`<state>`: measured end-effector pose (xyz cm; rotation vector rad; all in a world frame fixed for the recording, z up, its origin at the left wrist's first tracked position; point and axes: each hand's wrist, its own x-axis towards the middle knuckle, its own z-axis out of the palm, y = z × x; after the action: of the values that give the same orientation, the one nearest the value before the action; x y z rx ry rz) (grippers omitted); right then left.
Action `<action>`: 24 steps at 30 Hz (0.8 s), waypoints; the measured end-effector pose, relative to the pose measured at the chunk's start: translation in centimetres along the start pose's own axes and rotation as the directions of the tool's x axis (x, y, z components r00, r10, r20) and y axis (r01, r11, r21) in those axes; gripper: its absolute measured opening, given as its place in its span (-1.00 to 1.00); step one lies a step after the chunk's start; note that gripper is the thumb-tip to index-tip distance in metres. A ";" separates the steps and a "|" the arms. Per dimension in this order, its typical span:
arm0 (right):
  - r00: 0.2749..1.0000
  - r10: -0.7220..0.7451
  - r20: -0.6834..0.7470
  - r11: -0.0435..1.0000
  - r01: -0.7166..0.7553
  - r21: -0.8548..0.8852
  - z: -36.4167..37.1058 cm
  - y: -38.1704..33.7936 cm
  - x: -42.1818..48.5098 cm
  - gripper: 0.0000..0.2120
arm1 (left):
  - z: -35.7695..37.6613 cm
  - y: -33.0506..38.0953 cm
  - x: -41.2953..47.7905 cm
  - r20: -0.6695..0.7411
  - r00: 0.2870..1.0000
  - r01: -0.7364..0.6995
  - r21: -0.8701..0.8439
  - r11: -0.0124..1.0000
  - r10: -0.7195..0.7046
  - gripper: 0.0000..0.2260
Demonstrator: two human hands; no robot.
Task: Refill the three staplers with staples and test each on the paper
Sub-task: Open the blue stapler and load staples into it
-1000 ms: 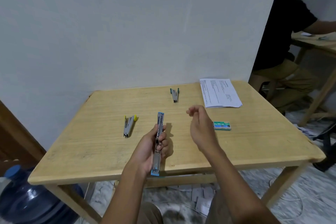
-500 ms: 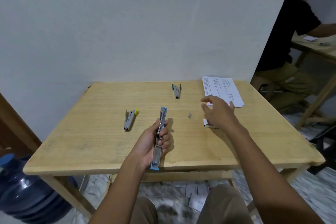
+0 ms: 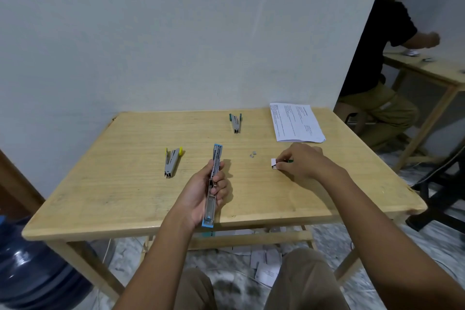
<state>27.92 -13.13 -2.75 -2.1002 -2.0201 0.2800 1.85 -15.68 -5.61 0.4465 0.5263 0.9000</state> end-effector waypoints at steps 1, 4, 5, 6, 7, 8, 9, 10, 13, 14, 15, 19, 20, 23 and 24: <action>1.000 -0.008 0.001 1.000 0.008 -0.018 0.0 -0.2 0.1 -0.82 | 0.0 0.0 0.0 -0.003 1.000 -0.004 0.001 1.000 0.004 -0.75; 1.000 -0.003 0.029 0.999 0.004 -0.052 -0.1 -0.5 0.2 -0.81 | -0.2 0.0 0.0 -0.004 1.000 -0.011 0.001 1.000 0.011 -0.76; 0.999 -0.002 0.035 0.999 0.003 -0.052 -0.1 -0.4 0.2 -0.81 | -0.2 0.0 0.1 -0.005 1.000 -0.012 -0.001 1.000 0.012 -0.76; 0.999 -0.002 0.036 0.999 0.004 -0.047 -0.1 -0.4 0.2 -0.82 | -0.3 -0.1 0.1 -0.006 1.000 -0.013 -0.002 1.000 0.013 -0.76; 0.999 -0.004 0.033 0.999 0.005 -0.039 -0.1 -0.4 0.2 -0.83 | -0.4 -0.1 0.2 -0.007 1.000 -0.012 -0.001 1.000 0.012 -0.76; 1.000 -0.007 0.028 0.999 0.008 -0.033 -0.2 -0.5 0.2 -0.83 | -0.4 -0.1 0.2 -0.008 1.000 -0.011 0.001 1.000 0.011 -0.76; 1.000 -0.011 0.022 1.000 0.012 -0.028 -0.1 -0.5 0.1 -0.84 | -0.5 -0.1 0.3 -0.008 1.000 -0.010 0.002 1.000 0.010 -0.77; 1.000 -0.015 0.018 1.000 0.015 -0.023 -0.1 -0.5 0.1 -0.84 | -0.5 -0.1 0.3 -0.007 1.000 -0.009 0.002 1.000 0.009 -0.77; 1.000 -0.028 0.002 0.999 0.028 -0.020 -0.1 -0.8 0.1 -0.84 | -0.6 -0.1 0.4 -0.012 1.000 -0.012 0.002 1.000 0.012 -0.77; 0.999 -0.034 -0.001 0.999 0.033 -0.020 -0.2 -0.9 -0.1 -0.84 | -0.6 -0.1 0.4 -0.013 1.000 -0.012 0.004 1.000 0.012 -0.77; 0.999 -0.035 -0.004 0.999 0.035 -0.019 -0.3 -1.0 -0.2 -0.84 | -0.6 -0.1 0.4 -0.012 1.000 -0.012 0.007 1.000 0.012 -0.77; 0.999 0.026 -0.022 0.993 -0.023 0.117 -1.1 -1.2 -1.0 -0.87 | -0.6 -0.1 0.4 -0.005 1.000 -0.009 0.019 1.000 0.009 -0.76; 0.999 0.037 -0.030 0.985 -0.031 0.167 -1.3 -1.3 -1.1 -0.88 | -0.6 -0.1 0.4 -0.006 1.000 -0.009 0.022 1.000 0.009 -0.76; 0.994 0.060 -0.089 0.969 -0.037 0.243 -1.6 -1.3 -1.1 -0.91 | -0.6 0.0 0.5 -0.005 1.000 -0.002 0.026 1.000 0.002 -0.76; 0.992 0.073 -0.106 0.965 -0.043 0.258 -1.7 -1.3 -1.1 -0.91 | -0.7 0.0 0.6 -0.004 1.000 0.001 0.025 1.000 -0.001 -0.76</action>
<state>27.09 -14.21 -0.73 -1.9700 -1.7563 0.3973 1.76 -15.10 -6.30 0.4671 0.5416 0.8946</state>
